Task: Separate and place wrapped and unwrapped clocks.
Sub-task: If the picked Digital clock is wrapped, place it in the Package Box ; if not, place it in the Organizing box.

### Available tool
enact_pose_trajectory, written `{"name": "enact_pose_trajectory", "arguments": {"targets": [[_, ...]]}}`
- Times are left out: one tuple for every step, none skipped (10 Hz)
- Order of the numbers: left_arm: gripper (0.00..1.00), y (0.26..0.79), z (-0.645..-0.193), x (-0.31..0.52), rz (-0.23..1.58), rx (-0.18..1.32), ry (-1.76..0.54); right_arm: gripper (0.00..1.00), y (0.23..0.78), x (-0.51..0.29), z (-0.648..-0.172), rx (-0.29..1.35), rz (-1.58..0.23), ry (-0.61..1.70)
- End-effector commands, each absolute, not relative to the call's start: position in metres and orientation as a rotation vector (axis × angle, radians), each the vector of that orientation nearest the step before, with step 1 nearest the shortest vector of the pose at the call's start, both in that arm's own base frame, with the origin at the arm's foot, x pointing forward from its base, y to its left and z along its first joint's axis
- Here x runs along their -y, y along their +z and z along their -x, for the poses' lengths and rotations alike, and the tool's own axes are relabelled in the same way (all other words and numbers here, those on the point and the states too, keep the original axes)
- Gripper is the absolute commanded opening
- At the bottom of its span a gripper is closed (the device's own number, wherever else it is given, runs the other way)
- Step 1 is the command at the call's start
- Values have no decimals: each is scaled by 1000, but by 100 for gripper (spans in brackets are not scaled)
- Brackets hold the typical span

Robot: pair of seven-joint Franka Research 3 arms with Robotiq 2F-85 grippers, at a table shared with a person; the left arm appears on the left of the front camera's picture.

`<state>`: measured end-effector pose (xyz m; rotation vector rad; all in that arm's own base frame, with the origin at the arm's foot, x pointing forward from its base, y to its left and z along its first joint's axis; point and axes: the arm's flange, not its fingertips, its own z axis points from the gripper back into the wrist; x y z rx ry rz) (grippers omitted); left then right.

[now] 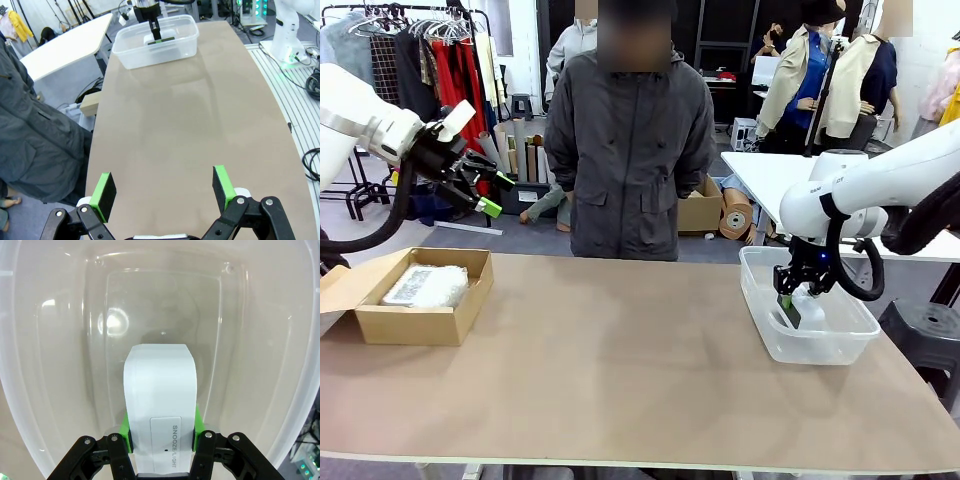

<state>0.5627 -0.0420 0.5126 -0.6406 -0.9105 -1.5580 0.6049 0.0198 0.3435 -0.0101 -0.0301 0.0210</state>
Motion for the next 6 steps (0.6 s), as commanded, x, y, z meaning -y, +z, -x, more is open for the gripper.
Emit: {"name": "enact_pose_trajectory", "arguments": {"targets": [[100,512,-558,42,631,920,-1556,64,347,-15,-602,47,-21,28],[100,512,-558,42,631,920,-1556,83,348,-15,-602,47,-20,29],[100,512,-558,42,631,920,-1556,100,349,-14,-602,48,-22,28],[100,512,-558,42,631,920,-1556,100,350,-14,-602,51,-25,26],[100,512,-558,42,631,920,-1556,100,352,-14,-602,52,-26,28],[100,512,-558,42,631,920,-1556,100,357,-13,-603,59,-31,28]]}}
